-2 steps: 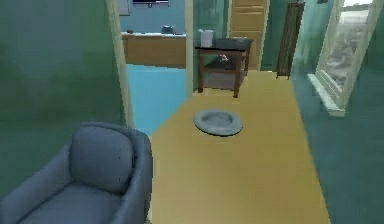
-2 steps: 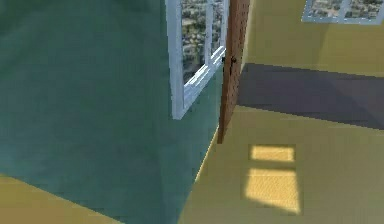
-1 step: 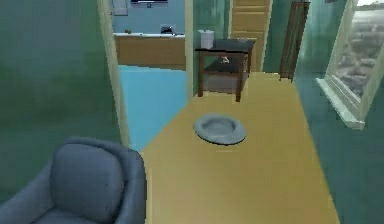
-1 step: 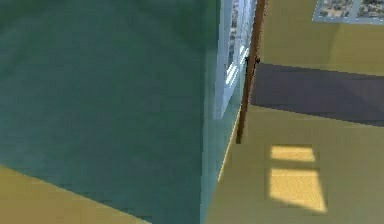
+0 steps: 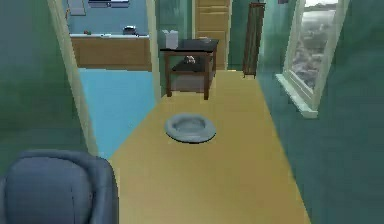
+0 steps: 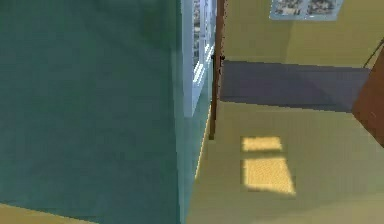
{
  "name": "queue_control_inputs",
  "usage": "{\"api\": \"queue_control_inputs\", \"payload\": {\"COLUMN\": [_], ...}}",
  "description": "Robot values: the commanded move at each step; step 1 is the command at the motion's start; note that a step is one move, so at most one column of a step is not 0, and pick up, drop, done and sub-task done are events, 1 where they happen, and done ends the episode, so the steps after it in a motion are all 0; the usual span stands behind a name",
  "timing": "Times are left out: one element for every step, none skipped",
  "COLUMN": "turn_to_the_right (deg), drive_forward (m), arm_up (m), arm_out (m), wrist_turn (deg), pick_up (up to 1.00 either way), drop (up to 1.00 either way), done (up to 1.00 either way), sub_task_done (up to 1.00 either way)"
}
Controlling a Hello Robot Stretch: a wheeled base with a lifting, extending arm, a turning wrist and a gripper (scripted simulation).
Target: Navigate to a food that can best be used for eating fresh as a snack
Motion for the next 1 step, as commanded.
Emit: {"api": "queue_control_inputs", "payload": {"turn_to_the_right": [0.0], "drive_forward": [0.75], "arm_up": [0.00], "arm_out": [0.00], "wrist_turn": [0.0], "pick_up": [0.00], "drop": [0.00], "done": [0.00], "sub_task_done": [0.00]}}
